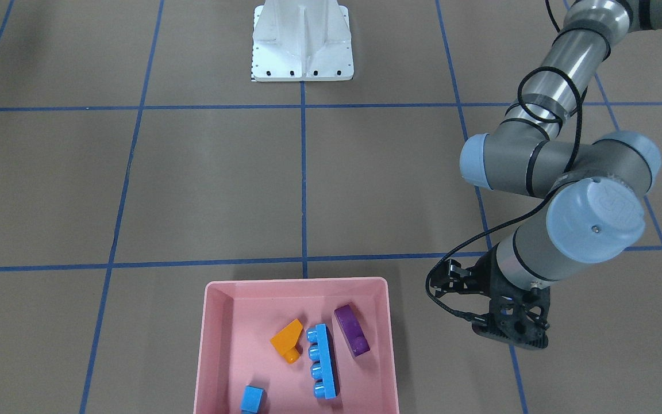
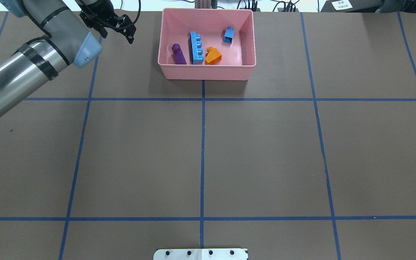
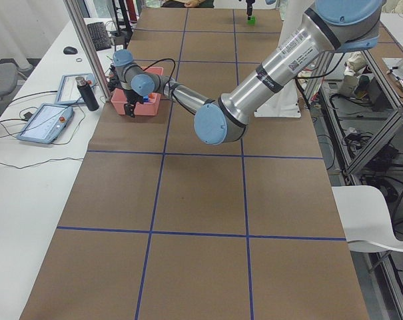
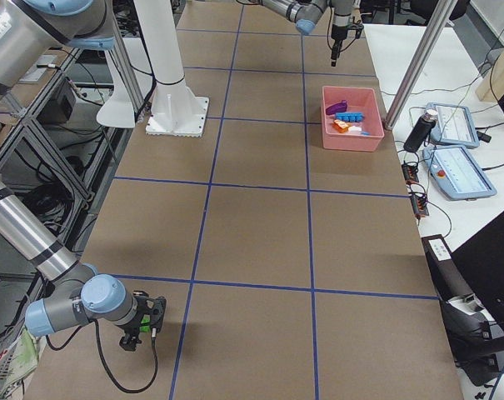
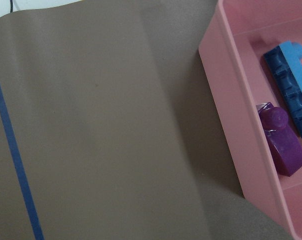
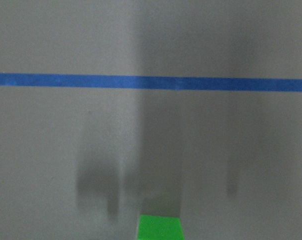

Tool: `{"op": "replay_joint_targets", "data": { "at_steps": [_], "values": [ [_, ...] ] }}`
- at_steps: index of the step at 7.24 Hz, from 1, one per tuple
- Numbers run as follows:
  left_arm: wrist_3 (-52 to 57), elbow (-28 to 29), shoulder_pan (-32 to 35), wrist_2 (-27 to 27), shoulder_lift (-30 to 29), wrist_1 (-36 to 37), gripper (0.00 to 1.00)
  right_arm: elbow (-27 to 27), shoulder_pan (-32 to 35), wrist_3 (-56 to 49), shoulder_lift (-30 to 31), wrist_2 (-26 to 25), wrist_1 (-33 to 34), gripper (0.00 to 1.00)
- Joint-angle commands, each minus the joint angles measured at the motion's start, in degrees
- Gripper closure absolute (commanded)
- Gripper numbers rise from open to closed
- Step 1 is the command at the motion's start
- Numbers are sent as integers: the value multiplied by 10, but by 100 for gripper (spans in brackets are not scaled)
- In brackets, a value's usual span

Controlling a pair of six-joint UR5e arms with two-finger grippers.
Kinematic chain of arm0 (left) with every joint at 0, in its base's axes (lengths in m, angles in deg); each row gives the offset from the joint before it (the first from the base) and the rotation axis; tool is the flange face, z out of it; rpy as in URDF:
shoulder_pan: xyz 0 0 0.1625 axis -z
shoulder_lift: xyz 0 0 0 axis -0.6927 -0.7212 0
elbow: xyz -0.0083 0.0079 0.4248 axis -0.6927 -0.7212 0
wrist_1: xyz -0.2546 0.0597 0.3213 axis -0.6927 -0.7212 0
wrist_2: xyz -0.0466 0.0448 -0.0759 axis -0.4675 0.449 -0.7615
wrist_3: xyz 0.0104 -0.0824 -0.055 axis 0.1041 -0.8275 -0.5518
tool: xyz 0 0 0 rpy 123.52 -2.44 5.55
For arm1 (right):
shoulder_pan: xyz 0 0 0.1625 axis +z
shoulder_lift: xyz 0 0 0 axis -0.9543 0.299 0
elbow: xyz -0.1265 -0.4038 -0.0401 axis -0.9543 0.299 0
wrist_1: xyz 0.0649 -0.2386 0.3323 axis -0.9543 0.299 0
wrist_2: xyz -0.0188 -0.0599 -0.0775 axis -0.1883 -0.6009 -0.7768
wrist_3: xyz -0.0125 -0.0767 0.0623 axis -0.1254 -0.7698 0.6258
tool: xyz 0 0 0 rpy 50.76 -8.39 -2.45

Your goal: Put all blocks into box

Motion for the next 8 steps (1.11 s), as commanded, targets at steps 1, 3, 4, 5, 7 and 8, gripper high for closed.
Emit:
{"op": "replay_joint_targets", "data": {
  "at_steps": [1,3,4,5,7,8],
  "values": [
    [-4,-16,-2,1,13,0,0,3,0,4,-1,3,-3,35],
    [-4,-16,-4,0,13,0,0,3,0,4,-6,12,-2,89],
    [-4,-16,-5,0,13,0,0,-2,0,4,-9,15,-2,100],
    [-4,-17,-5,-2,12,1,0,-8,3,3,-15,41,0,100],
    [-4,-16,-5,-2,13,0,0,-32,47,3,-21,77,10,100],
    [-4,-16,-5,-2,13,0,0,-38,93,3,-84,120,74,100]
  ]
}}
